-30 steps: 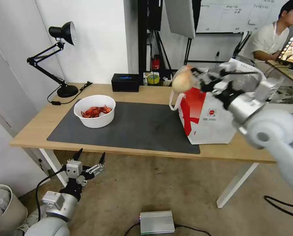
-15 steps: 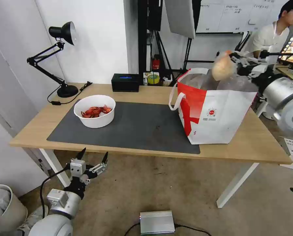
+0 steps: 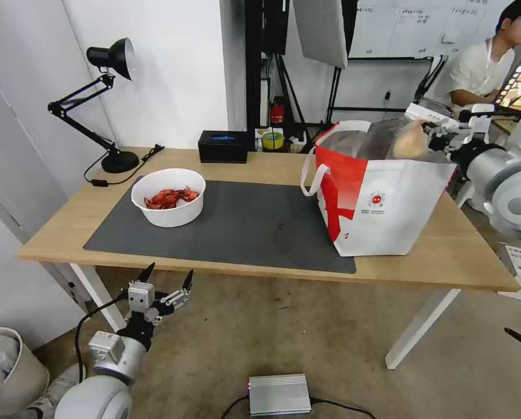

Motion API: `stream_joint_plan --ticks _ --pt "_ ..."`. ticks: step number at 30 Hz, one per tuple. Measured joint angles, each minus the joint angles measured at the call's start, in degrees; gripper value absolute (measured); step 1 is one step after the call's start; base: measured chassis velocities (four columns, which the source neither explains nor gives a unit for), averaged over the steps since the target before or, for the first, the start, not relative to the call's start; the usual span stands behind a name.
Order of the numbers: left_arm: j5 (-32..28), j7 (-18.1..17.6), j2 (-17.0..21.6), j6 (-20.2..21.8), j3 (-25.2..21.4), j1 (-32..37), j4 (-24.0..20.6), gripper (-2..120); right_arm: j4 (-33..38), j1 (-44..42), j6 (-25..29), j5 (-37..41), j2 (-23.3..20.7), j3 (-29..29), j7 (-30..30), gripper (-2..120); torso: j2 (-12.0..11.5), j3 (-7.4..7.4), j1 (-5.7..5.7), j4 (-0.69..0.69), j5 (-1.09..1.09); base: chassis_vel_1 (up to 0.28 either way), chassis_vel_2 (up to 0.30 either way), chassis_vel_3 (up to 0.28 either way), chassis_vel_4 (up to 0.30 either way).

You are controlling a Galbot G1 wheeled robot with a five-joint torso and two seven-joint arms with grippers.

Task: Pick up the trash from the table and place it into the takeout bag.

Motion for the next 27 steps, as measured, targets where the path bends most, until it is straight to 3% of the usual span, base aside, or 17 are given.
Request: stream_joint_plan --ticks 5,12,15,16,18,23,26,27 --pt "-0.01 -0.01 -0.02 -0.01 -0.05 0.02 0.00 100 -0.34 2.79 -3.34 3.68 0.17 -1.39 4.53 0 0.00 0.00 0.00 0.00 -0.01 0.000 0.000 0.000 0.000" --pt "0.01 -0.02 -0.11 -0.01 -0.06 0.11 -0.09 100 -0.52 7.79 -6.86 13.43 0.49 -4.21 16.71 0 0.00 0.00 0.00 0.00 -0.01 0.000 0.000 0.000 0.000" --pt "0.05 -0.03 -0.18 -0.01 -0.06 0.21 -0.16 100 -0.13 10.52 -7.46 23.00 0.52 -5.09 23.49 13 0.00 0.00 0.00 0.00 0.00 0.000 0.000 0.000 0.000" --pt "0.05 -0.03 -0.18 -0.01 -0.06 0.21 -0.16 100 -0.13 10.52 -7.46 23.00 0.52 -5.09 23.49 13 0.00 0.00 0.00 0.00 0.00 0.000 0.000 0.000 0.000" --pt "0.08 -0.03 -0.21 -0.01 -0.10 0.24 -0.16 100 -0.17 12.38 -7.46 26.52 0.52 -5.91 25.92 25 0.00 0.00 0.00 0.00 -0.01 0.000 0.000 0.000 0.000" --pt "0.13 -0.04 -0.34 -0.01 -0.10 0.26 -0.16 100 -0.50 13.32 -7.46 27.00 0.52 -6.46 26.38 36 0.00 0.00 0.00 0.00 -0.01 0.000 0.000 0.000 0.000" --pt "0.20 -0.04 -0.38 -0.01 -0.07 0.26 -0.16 100 -0.69 13.43 -7.39 26.59 0.59 -6.66 26.23 55 0.00 0.00 0.00 0.00 0.00 0.000 0.000 0.000 0.000" --pt "0.20 -0.04 -0.38 -0.01 -0.07 0.26 -0.16 100 -0.69 13.43 -7.39 26.59 0.59 -6.66 26.23 55 0.00 0.00 0.00 0.00 0.00 0.000 0.000 0.000 0.000"
